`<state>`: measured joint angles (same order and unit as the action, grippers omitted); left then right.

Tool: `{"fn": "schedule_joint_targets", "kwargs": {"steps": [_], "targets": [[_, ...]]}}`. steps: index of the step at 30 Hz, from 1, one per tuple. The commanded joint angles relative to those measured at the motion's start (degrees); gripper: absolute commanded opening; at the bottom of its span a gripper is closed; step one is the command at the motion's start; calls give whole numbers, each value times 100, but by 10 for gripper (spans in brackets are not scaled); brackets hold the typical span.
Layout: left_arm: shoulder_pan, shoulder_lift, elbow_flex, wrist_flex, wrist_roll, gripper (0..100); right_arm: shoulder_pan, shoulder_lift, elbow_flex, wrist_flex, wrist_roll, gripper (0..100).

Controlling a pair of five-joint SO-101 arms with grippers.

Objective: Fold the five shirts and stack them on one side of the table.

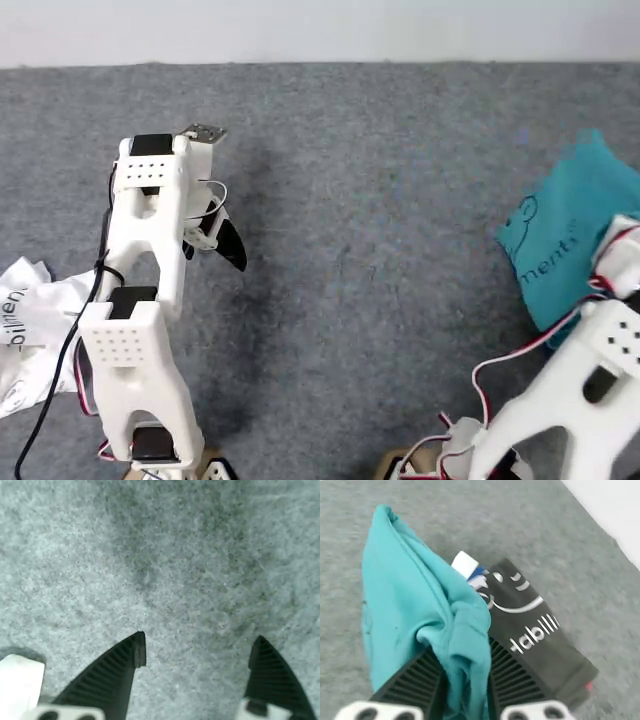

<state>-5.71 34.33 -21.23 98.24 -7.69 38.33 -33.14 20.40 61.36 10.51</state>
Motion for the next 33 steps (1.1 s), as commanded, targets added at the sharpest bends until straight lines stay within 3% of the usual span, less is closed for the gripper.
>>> {"fn": "schedule_joint_targets", "kwargs": {"steps": [1,9,16,25,31,33], "targets": [[62,-334,-13,53,-53,323,444,-163,237,-365,-26,9],[334,-369,523,18,-53,323,1103,-163,1547,-2053,255,9],[765,-352,541,44,-62,323,1464,-154,2084,-2589,255,9],[809,-352,541,53,-62,323,1798,-154,2936,-3846,703,21],[809,-352,541,53,-62,323,1807,-163,3024,-3934,695,217],[809,-352,541,53,-62,323,1851,-163,3015,-3943,563,224]]}}
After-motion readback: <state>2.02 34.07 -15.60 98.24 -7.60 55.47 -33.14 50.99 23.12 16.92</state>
